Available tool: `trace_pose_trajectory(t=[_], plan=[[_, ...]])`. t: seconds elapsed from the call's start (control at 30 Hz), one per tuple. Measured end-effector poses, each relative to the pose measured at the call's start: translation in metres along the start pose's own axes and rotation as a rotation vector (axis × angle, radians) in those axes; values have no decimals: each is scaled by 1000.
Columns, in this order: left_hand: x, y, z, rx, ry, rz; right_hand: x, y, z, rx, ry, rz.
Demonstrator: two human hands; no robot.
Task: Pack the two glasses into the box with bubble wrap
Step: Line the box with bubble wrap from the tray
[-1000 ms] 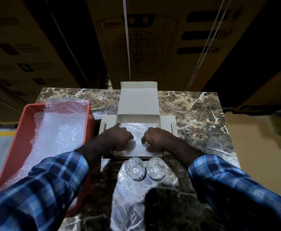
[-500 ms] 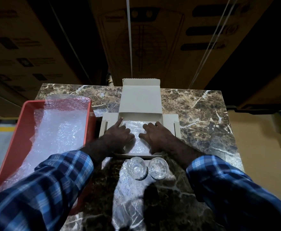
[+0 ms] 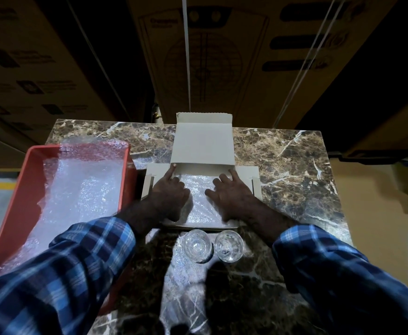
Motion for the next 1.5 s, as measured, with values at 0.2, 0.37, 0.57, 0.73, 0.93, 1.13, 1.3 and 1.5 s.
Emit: trace_pose_trajectory(t=[0.2,0.37,0.57,0.73,0.93,1.13,1.3,1.5], plan=[[-1,9,-2,39,86,37,-1,4,-2,23,30,-3],[3,7,-1,-103,47,-77,2,4,-2,11,74,20],[-2,13,0,-93,30,106,3,2,-3,-29,102,-70],[-1,8,4,-75,-9,31,1,0,-3,-15,136,-29],[1,8,1,131,66,164,-1,0,-1,-59,90,2],[2,11,1,-8,97,130,0,7,-8,-2,82,-32],[0,7,8,-66,31,73,1,8,-7,-2,82,-52],[5,4,5,40,71,133,5,1,2,-81,89,48]])
Point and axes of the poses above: each hand's wrist, its own x-axis away from the middle knuckle, its own y-axis out of the palm, z = x × y, the point moved 3 cm from there along -x, towards the middle knuckle, and after that the axes turned 8 degrees about x, right-handed, at the moved point
